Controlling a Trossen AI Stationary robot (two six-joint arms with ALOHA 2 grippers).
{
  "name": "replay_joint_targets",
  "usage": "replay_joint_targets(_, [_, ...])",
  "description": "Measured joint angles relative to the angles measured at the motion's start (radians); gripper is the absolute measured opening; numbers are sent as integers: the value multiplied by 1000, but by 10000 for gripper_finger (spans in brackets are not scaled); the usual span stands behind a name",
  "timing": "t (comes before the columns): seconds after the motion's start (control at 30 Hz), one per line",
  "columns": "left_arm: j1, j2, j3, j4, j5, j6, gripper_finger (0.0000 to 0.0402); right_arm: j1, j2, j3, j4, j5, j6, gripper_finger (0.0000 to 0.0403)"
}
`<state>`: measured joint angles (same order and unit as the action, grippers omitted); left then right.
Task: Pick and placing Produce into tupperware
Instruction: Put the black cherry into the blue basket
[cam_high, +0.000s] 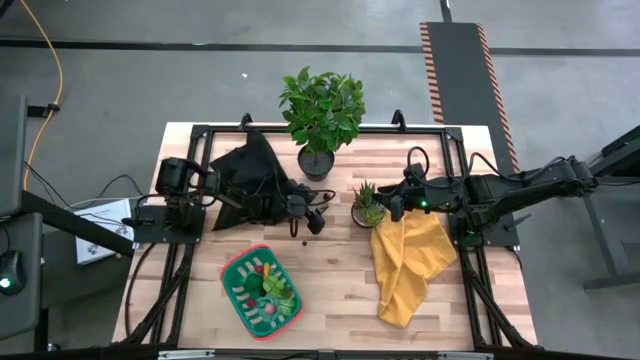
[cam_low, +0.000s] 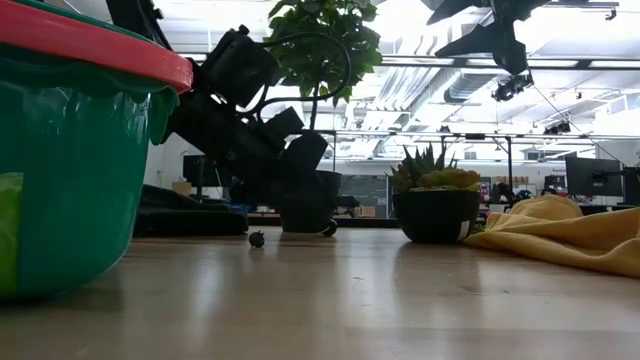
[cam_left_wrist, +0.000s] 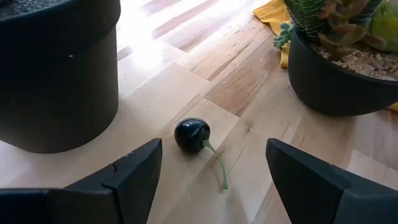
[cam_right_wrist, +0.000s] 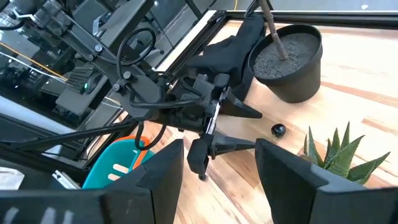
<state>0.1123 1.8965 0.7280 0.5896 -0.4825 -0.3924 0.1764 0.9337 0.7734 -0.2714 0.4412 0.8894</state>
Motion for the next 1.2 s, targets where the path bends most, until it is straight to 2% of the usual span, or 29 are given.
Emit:
replay_joint_targets(0.3, [32, 0, 0, 6, 23, 1, 261, 0, 0, 0, 0, 13, -8, 191])
replay_joint_targets(0.6, [60, 0, 0, 22, 88, 45, 261, 0, 0, 0, 0, 15, -8, 190])
replay_joint_targets(0.73, [58, 7, 1, 44, 162, 77, 262, 0, 0, 0, 1, 26, -15, 191])
replay_joint_targets(1.0, [59, 30, 6, 32, 119, 84, 262, 0, 0, 0, 8, 28, -14, 190])
replay_joint_targets(1.2, [59, 55, 6, 44, 132, 82, 262, 0, 0, 0, 8, 29, -14, 190])
